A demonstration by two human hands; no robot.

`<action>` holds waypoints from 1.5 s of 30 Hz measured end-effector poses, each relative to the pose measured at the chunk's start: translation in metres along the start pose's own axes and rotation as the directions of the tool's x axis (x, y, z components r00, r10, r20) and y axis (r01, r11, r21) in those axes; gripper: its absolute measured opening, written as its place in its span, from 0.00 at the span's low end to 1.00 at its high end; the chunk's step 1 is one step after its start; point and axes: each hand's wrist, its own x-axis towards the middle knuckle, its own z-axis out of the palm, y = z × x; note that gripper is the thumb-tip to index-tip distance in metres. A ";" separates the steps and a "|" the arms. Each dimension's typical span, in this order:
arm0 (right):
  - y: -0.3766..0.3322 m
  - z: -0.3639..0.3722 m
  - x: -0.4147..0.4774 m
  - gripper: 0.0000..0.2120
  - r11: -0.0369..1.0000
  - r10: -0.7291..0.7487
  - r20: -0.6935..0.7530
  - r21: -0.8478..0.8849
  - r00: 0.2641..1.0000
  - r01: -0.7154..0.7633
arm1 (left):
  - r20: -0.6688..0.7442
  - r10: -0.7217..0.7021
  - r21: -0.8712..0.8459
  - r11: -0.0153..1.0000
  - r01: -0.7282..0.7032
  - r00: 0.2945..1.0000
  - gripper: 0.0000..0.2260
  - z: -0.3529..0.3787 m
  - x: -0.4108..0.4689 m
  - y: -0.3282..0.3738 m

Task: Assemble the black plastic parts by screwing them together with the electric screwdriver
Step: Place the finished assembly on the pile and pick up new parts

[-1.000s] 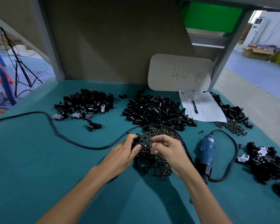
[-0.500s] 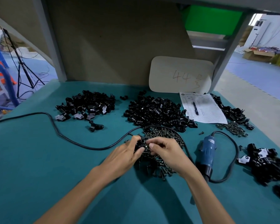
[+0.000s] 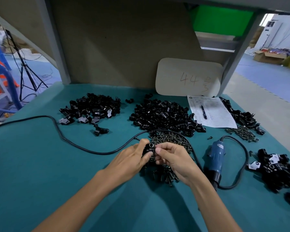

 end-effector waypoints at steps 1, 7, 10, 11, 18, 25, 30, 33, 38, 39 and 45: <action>-0.001 0.001 0.000 0.05 0.996 -0.016 -0.002 -0.084 1.000 0.016 | 0.000 0.000 0.006 1.000 0.000 1.000 0.17 0.000 0.000 0.000; -0.003 -0.001 0.001 0.08 0.970 -0.023 0.067 -0.240 0.998 0.038 | 0.014 -0.016 0.013 1.000 0.016 1.000 0.18 0.002 0.000 0.002; -0.003 -0.002 0.001 0.09 0.925 -0.024 0.099 -0.376 0.995 0.060 | 0.016 -0.002 0.003 1.000 0.002 1.000 0.18 0.003 -0.001 0.002; -0.004 -0.001 0.001 0.11 0.902 -0.034 0.099 -0.427 0.995 0.073 | 0.017 0.003 0.000 1.000 -0.003 1.000 0.18 0.004 -0.002 0.002; -0.001 0.004 0.000 0.24 0.809 -0.094 0.002 -0.582 0.996 0.077 | 0.013 0.001 -0.039 0.999 0.000 1.000 0.19 0.003 0.002 0.003; -0.004 -0.093 -0.022 0.28 0.375 -0.366 -0.493 -0.855 0.790 -0.359 | 0.019 -0.034 -0.013 0.999 0.034 0.999 0.21 0.013 -0.006 -0.013; 0.000 -0.134 -0.038 0.34 0.549 0.054 -0.681 -0.590 0.730 -0.592 | -0.030 -0.033 0.005 0.999 0.033 0.999 0.21 0.030 -0.005 -0.015; 0.001 -0.133 -0.034 0.21 0.875 0.107 -0.675 -0.285 0.730 -0.392 | -0.064 -0.034 0.031 0.999 0.037 0.997 0.21 0.034 -0.006 -0.015; -0.009 -0.104 -0.020 0.07 0.824 0.291 -0.589 0.555 0.754 0.115 | -0.106 -0.008 0.054 0.998 0.014 0.994 0.19 0.035 -0.007 -0.014; -0.011 -0.097 -0.016 0.07 0.732 0.260 -0.559 0.646 0.788 0.217 | -0.109 0.000 0.052 0.999 0.006 0.994 0.19 0.035 -0.007 -0.014; -0.013 -0.047 0.017 0.20 0.581 0.198 -0.681 0.661 0.705 0.476 | -0.103 0.001 0.047 0.999 0.004 0.995 0.19 0.037 -0.007 -0.016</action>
